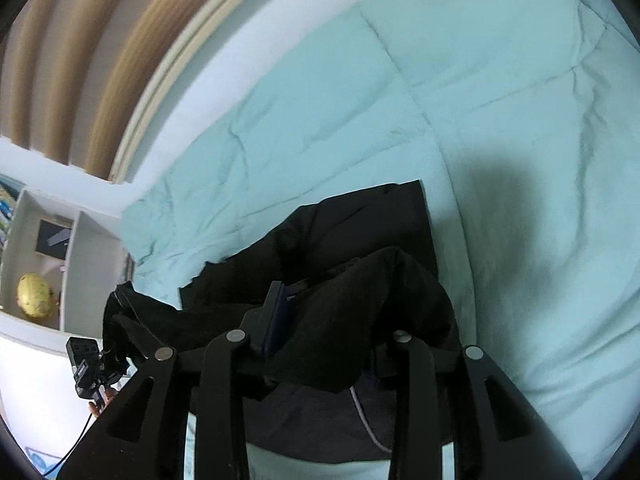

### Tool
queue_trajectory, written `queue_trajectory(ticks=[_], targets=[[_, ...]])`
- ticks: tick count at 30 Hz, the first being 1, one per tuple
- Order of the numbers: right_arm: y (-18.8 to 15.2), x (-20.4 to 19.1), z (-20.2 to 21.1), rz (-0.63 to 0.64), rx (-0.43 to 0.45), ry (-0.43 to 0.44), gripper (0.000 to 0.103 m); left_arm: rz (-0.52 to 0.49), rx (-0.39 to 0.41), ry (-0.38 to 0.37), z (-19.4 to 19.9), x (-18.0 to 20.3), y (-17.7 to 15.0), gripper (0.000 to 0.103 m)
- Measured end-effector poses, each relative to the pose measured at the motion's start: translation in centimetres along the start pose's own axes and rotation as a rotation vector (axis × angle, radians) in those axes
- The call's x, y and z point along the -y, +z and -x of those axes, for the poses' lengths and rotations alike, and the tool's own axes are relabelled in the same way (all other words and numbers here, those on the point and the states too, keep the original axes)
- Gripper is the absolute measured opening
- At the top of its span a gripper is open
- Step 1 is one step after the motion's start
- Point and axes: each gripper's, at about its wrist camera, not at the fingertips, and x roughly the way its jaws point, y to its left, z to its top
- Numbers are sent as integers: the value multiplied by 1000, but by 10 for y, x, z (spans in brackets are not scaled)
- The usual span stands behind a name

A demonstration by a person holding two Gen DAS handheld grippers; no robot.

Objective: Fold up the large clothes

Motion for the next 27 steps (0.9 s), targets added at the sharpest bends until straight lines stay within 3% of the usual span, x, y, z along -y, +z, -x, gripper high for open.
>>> queue_trajectory(ticks=[2,4,5,7,8,10,12,13,14,16,21,23,27], targets=[[2,-4,7,-7,9,28,40,-1,13,-35,9,-1,-1,61],[3,0,16,-54,14,139,56,52,33,-98,14,-8,1,63],[4,1,26,-77,28,195,60,67,42,-94,14,-9,3,63],[8,-1,38,-69,63,225,62,48,51,-33,8,-5,4,63],[10,-4,44,-40,92,206,67,38,51,-5,8,-5,2,63],[10,-10,47,10,122,118,75,12,52,-30,10,2,1,63],[10,-11,38,36,106,84,75,-16,93,-68,21,9,0,64],[10,-11,34,46,102,72,75,-31,120,-46,26,12,1,70],[11,-13,23,76,99,18,75,-47,147,-3,31,14,2,78],[12,-16,4,144,82,-105,75,-64,169,66,29,13,6,79],[16,-25,-61,379,17,-376,75,-111,96,375,-26,-14,21,79],[16,-27,-84,466,-4,-436,75,-105,61,420,-51,-27,28,79],[21,-14,-108,528,-37,-464,75,-85,47,451,-83,-51,44,79]])
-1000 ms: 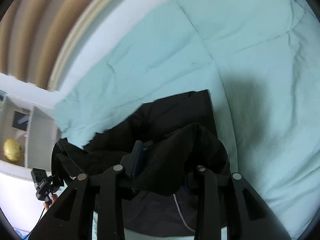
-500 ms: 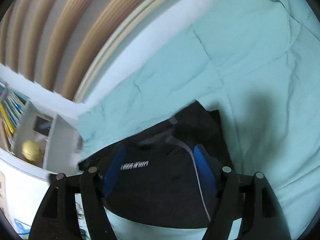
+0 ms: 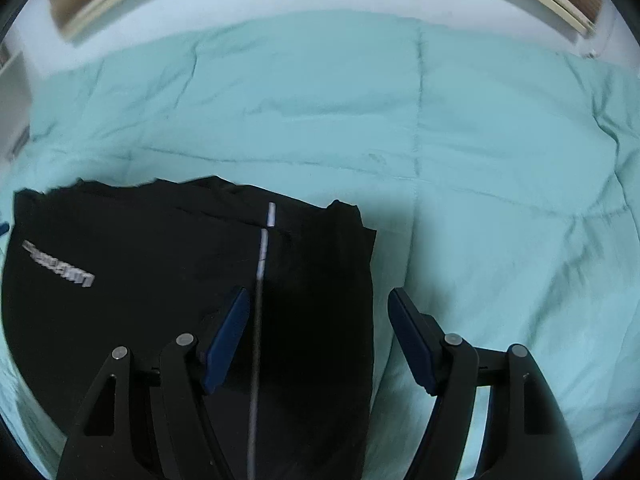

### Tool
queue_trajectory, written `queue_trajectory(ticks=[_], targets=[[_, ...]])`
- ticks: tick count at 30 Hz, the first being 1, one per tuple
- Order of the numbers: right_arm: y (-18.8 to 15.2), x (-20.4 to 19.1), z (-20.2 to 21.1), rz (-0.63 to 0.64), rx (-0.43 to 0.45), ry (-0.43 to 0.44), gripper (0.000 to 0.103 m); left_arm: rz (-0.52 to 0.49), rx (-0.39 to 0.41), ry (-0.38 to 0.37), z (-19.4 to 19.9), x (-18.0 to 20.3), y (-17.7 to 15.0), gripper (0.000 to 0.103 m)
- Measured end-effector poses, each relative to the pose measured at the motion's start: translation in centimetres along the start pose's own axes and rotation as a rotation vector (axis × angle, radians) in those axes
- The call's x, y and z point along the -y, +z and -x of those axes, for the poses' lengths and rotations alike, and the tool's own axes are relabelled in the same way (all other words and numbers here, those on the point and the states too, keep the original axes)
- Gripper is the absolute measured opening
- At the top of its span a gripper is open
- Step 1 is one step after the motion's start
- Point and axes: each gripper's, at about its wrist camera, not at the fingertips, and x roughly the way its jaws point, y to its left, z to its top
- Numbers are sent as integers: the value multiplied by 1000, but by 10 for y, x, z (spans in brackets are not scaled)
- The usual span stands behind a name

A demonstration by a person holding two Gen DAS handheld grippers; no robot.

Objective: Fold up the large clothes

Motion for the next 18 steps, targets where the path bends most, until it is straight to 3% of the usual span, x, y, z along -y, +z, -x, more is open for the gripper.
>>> queue_trajectory(ticks=[5,9,10,11,12,14,18], targets=[[6,16,-29,2,-23,60,75,18,-79,-113,-34,-8,9,79],[15,22,-53,-7,-46,110,75,-4,-96,-138,-54,-3,12,78],[17,22,-57,-14,-47,122,73,-14,-90,-124,-57,0,12,65],[18,22,-59,-16,-45,138,54,-39,-82,-86,-58,5,13,37],[19,19,-58,-19,-50,155,43,-59,-83,-70,-61,9,13,21],[17,13,-52,-2,-36,124,17,-78,-48,-86,-54,20,9,13],[10,3,-20,46,68,2,12,-88,75,-138,-13,29,6,11]])
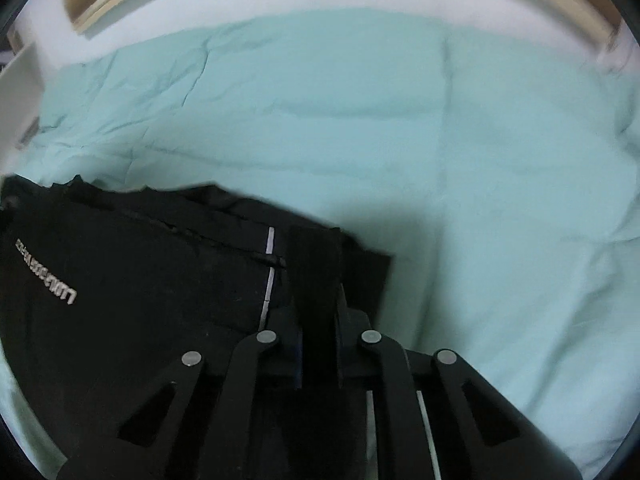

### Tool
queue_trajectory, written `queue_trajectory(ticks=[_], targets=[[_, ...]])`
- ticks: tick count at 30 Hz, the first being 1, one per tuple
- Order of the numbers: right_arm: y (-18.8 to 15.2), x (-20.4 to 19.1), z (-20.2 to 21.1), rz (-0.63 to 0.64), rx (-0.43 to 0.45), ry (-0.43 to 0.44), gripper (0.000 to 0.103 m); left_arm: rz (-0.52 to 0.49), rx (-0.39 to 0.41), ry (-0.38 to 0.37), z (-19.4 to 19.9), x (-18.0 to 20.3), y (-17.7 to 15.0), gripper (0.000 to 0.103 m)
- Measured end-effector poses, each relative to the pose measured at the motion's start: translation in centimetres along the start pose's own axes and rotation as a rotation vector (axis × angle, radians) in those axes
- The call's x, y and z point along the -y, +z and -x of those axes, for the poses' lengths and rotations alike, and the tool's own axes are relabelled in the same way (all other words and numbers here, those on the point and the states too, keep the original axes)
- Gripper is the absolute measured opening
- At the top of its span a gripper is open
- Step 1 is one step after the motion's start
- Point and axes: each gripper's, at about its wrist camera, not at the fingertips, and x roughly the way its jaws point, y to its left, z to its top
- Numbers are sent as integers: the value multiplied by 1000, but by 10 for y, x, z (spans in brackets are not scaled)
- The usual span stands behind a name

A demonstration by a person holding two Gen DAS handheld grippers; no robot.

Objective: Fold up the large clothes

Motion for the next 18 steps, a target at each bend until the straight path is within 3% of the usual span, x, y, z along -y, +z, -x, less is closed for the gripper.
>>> queue_trajectory(ticks=[3,5,7,10,12,15,18], targets=[[13,-9,38,37,114,-108,11,-1,97,-45,27,18,18,11],[32,-21,51,84,176,-222,11,-30,145,-15,31,33,33,11],[49,-25,48,76,189,-266,11,-37,168,50,22,41,45,11],[67,-19,7,25,122,-273,11,-13,83,183,-23,29,53,12],[67,-18,-32,11,31,-258,11,15,-38,277,-62,11,46,12],[52,-27,-86,51,-110,-231,11,65,-135,315,-96,-11,29,14],[46,-38,-104,97,-138,-285,14,59,-136,342,-109,-12,23,17]])
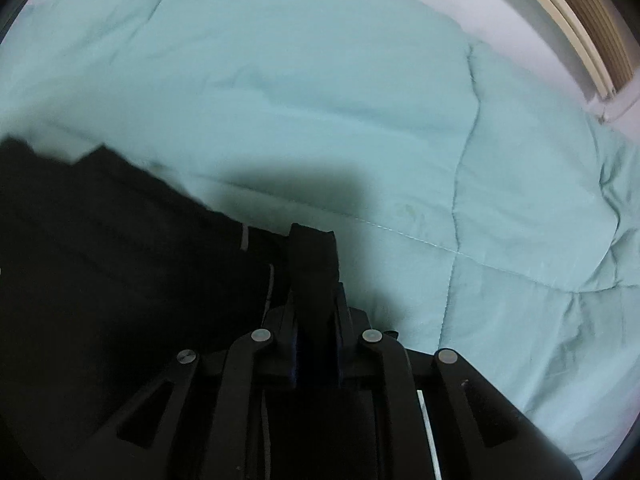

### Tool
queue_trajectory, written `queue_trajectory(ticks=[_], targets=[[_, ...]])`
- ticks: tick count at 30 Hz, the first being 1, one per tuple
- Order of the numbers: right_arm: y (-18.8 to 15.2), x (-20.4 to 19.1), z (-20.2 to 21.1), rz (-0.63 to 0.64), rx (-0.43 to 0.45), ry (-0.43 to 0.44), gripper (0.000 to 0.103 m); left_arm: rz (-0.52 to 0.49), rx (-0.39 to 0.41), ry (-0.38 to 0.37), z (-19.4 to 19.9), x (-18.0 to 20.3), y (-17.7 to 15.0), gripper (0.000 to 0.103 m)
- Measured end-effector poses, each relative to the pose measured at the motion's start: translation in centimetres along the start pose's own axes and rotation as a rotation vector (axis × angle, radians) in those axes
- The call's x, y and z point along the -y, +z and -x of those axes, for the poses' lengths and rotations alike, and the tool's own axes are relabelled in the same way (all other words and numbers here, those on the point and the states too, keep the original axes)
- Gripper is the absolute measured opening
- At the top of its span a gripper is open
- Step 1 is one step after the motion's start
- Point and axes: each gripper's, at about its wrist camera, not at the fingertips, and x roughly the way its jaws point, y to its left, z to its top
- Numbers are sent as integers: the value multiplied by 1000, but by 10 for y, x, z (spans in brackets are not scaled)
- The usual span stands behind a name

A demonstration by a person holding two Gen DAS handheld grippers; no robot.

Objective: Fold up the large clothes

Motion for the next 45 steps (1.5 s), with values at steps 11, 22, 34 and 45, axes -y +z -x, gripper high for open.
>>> queue_trajectory(ticks=[11,22,34,45], targets=[[-26,29,71,-43,73,21,42,15,79,-11,67,-17,7,43],[-96,-10,192,-107,144,226,42,-36,195,-76,148,24,-65,45],[-125,-105,148,-50,31,314,42,-147,-52,-22,63,73,-173,45],[-107,-70,164,-142,61,407,42,-120,-2,-89,92,77,-145,45]])
